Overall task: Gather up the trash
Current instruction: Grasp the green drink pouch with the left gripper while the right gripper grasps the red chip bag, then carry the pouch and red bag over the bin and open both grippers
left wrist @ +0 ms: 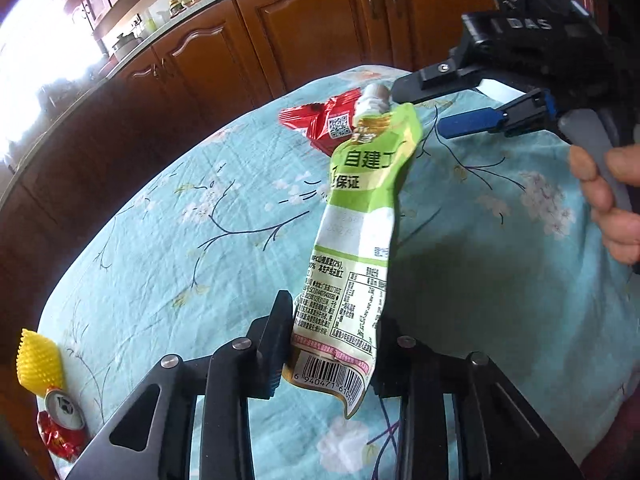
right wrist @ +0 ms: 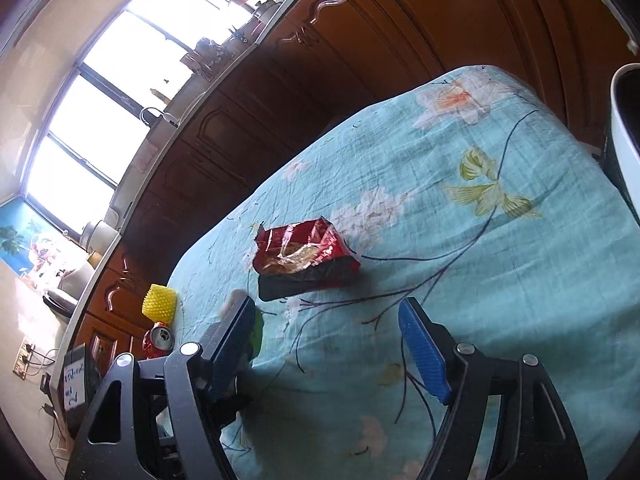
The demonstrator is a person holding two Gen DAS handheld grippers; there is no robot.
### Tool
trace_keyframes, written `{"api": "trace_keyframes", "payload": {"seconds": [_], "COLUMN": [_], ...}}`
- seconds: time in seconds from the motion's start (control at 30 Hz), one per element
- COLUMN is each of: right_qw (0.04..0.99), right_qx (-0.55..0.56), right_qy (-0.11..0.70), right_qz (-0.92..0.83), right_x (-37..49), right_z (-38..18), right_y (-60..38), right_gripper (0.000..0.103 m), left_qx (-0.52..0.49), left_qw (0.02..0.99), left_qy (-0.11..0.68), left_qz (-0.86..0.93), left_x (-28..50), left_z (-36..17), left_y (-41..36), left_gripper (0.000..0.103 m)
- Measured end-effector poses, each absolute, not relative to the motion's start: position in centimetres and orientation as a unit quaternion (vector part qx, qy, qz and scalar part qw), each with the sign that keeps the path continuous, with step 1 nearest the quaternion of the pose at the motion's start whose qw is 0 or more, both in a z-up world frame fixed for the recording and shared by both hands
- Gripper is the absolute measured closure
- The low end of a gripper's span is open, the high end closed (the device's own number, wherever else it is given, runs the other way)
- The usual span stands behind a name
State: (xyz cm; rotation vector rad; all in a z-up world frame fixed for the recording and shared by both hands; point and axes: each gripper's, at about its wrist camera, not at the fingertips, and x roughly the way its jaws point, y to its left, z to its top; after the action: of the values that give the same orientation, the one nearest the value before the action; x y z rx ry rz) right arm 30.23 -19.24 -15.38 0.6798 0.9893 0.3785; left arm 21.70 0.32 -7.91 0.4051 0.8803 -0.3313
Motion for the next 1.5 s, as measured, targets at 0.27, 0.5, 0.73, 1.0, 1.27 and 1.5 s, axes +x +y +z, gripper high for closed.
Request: {"api": "trace_keyframes", "payload": {"seconds": [0.27, 0.5, 0.73, 1.0, 1.27, 1.5], "right_qw": [0.792, 0.792, 0.819, 0.835, 0.858, 0.868], "right_qx": [0.338, 0.339, 0.303, 0.288, 0.260, 0.260], "right_qy": [0.475, 0.473, 0.453, 0.438, 0.421, 0.409], "right_qz": [0.182, 0.183, 0.180, 0.169, 0.137, 0.106], "right_x": [32.9, 33.9, 32.4, 28.8, 23.9, 20.5], "right_z": [-17.2, -17.6, -16.3, -14.6, -12.8, -11.7], "right_y": [-17.5, -16.5, -16.7, -20.5, -25.4, -29.2], "right_gripper": [0.028, 0.073, 0.092, 0.094, 0.094, 0.094], "left_qx": [-0.001, -0.084, -0.100, -0.101, -0.081, -0.055], "left_qw": [0.884, 0.892, 0.889, 0.888, 0.885, 0.882], "left_qy": [0.445, 0.431, 0.430, 0.422, 0.419, 0.420], "left_qz": [-0.143, -0.113, -0.120, -0.151, -0.188, -0.206], "left_x": [22.0, 22.5, 22.9, 24.1, 25.1, 25.8], "left_z": [-7.1, -6.8, -7.0, -6.5, -6.4, -6.3], "left_y": [6.4, 8.4, 7.5, 3.7, -2.2, -6.8], "left_gripper": [0.076, 0.076, 0.076, 0.076, 0.076, 0.076]}}
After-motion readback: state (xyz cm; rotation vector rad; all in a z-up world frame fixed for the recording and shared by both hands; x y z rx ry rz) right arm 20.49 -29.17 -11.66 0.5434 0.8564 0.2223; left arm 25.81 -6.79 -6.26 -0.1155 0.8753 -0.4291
